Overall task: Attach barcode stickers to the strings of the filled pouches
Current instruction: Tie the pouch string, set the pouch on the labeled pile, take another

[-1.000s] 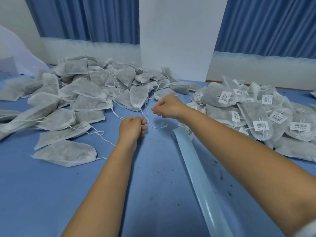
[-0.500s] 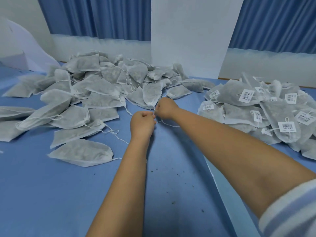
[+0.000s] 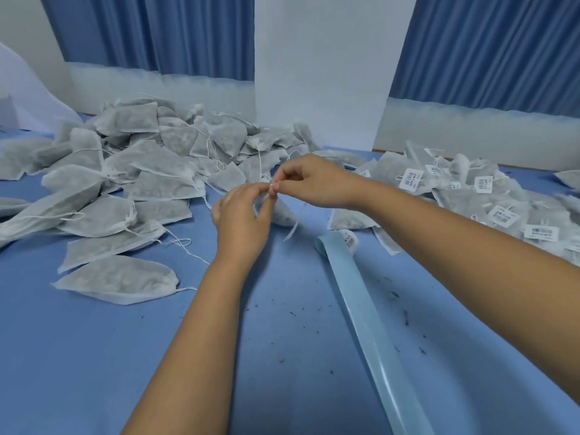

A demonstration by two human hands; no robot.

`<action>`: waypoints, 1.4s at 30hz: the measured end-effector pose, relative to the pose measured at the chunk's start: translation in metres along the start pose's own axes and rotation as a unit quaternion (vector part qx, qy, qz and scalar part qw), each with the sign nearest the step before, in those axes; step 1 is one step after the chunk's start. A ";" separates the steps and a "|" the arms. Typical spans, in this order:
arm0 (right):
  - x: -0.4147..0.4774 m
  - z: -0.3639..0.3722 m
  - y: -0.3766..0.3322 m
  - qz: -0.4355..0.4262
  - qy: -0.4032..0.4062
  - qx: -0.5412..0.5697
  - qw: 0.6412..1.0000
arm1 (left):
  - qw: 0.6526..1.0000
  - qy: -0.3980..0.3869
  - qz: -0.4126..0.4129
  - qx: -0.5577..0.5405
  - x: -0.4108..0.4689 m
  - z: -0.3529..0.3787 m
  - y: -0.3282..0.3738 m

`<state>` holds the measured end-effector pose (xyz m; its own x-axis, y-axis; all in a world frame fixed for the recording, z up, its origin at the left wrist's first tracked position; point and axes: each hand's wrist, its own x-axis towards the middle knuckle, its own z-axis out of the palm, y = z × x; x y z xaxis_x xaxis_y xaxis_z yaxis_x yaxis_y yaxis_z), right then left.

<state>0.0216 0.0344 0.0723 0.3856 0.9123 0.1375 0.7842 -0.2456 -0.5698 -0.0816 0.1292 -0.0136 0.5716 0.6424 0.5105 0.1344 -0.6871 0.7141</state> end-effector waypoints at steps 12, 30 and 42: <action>-0.068 -0.007 0.046 -0.018 0.223 0.115 0.968 | 0.924 -0.169 -0.051 -0.340 -0.018 0.000 0.039; -0.083 0.034 0.057 -0.062 0.235 -0.012 0.970 | 0.957 -0.154 -0.052 -0.240 -0.014 0.001 0.028; -0.097 0.033 0.072 -0.020 0.270 0.107 0.957 | 0.907 -0.348 -0.060 -0.230 -0.025 0.000 0.043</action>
<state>0.0248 -0.0612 -0.0086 0.5976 0.6038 0.5275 0.7079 -0.0884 -0.7008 -0.0902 0.0839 0.0039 0.9694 0.2228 0.1033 -0.0303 -0.3090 0.9506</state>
